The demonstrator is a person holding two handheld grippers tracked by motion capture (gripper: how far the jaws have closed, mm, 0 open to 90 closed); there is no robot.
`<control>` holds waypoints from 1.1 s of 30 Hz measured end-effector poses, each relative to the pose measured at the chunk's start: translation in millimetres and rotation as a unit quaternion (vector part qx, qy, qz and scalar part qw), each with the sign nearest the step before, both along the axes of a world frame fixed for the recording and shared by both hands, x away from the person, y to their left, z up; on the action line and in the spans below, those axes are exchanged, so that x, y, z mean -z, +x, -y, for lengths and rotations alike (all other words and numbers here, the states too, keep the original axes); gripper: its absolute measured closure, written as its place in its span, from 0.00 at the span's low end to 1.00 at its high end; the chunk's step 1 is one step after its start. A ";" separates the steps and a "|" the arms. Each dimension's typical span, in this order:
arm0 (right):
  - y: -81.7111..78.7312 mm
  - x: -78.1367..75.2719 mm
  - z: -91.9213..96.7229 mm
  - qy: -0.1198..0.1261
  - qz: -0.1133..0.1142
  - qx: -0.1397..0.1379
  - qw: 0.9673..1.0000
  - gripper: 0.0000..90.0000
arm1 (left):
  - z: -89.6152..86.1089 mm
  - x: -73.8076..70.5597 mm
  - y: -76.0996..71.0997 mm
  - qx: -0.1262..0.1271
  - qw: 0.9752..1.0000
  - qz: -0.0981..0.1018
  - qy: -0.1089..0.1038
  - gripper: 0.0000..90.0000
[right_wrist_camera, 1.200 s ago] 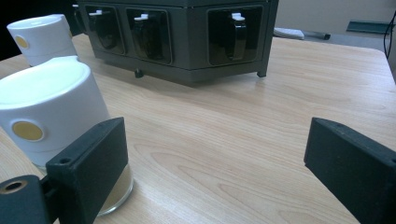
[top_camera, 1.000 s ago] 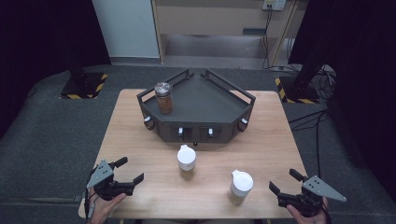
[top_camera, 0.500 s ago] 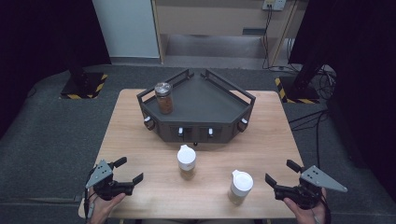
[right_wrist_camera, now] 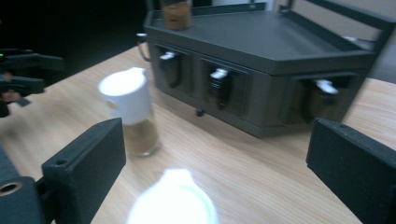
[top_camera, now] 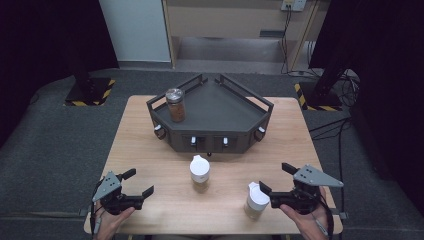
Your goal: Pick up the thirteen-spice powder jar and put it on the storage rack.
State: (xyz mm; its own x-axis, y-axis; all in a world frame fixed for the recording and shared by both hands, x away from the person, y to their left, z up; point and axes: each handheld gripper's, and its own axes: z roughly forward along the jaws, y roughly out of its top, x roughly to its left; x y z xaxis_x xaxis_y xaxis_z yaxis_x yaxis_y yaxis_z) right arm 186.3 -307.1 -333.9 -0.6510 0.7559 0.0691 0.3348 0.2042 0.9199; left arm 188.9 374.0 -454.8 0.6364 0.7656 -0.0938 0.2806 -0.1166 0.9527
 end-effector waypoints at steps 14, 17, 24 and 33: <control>30.8 -12.9 -57.6 -0.015 -0.021 -0.053 0.998 0.05 | -0.8 -0.2 -0.4 -0.001 1.000 -0.001 0.002 0.04; 37.0 -13.8 -66.1 -0.017 -0.028 -0.059 0.998 0.05 | -0.8 -0.1 -0.3 0.000 1.000 -0.001 0.002 0.04; 49.9 -15.7 -86.8 -0.026 -0.034 -0.076 0.996 0.05 | -0.4 -0.5 0.1 0.001 1.000 -0.002 0.004 0.05; 64.9 -13.5 -120.5 -0.039 -0.036 -0.109 0.993 0.06 | -0.5 -0.6 0.1 0.003 1.000 -0.002 0.004 0.05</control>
